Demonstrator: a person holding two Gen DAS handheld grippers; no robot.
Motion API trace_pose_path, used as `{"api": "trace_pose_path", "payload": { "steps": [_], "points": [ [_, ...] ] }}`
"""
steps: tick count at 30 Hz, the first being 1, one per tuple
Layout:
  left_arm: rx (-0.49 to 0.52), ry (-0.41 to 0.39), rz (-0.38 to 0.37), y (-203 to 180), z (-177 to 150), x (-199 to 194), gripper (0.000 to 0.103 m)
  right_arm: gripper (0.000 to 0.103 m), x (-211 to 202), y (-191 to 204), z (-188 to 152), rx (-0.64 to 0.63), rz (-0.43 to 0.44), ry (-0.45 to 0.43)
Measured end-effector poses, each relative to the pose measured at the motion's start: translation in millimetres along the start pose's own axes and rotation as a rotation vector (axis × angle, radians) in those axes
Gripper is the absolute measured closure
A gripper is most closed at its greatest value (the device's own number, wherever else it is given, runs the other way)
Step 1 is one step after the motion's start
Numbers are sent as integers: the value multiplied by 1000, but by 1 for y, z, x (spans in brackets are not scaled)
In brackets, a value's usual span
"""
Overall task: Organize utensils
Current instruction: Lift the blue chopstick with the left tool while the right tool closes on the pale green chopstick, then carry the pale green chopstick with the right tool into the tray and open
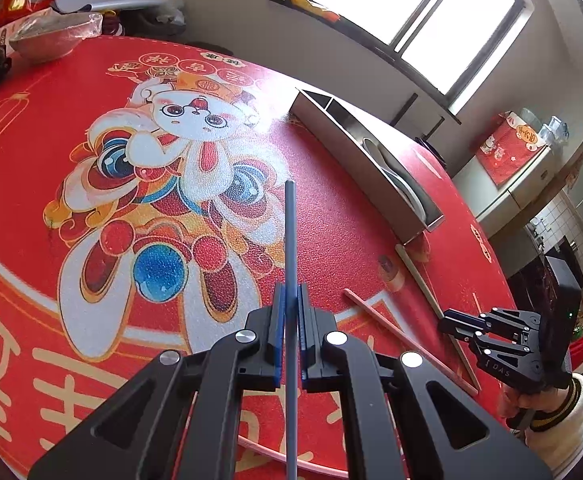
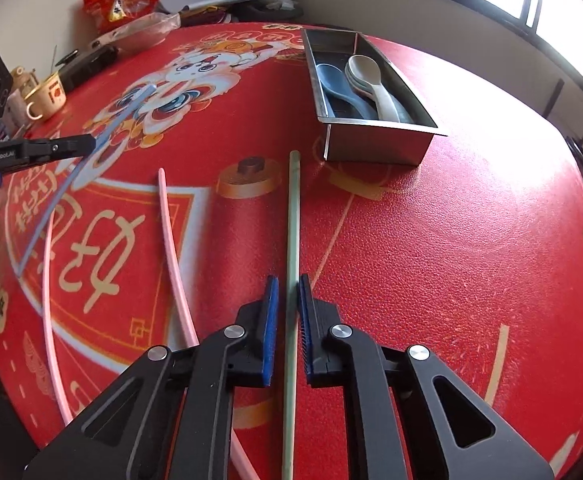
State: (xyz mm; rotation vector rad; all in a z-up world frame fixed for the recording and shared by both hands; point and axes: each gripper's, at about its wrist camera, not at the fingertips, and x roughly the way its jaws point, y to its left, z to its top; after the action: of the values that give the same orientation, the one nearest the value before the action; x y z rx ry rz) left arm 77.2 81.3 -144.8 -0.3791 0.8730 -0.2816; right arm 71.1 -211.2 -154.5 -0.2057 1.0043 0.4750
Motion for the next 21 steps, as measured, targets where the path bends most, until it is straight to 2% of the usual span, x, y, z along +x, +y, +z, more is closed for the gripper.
{"api": "trace_pose_path", "payload": {
  "steps": [5, 11, 21],
  "points": [
    [-5, -4, -12, -1, -5, -3, 97, 97, 2, -4, 3, 40, 25, -22],
    [-16, -11, -22, 1, -7, -7, 97, 97, -17, -5, 9, 69, 113, -102],
    [-22, -32, -32, -3, 3, -11, 97, 97, -40, -21, 40, 93, 123, -185]
  ]
}}
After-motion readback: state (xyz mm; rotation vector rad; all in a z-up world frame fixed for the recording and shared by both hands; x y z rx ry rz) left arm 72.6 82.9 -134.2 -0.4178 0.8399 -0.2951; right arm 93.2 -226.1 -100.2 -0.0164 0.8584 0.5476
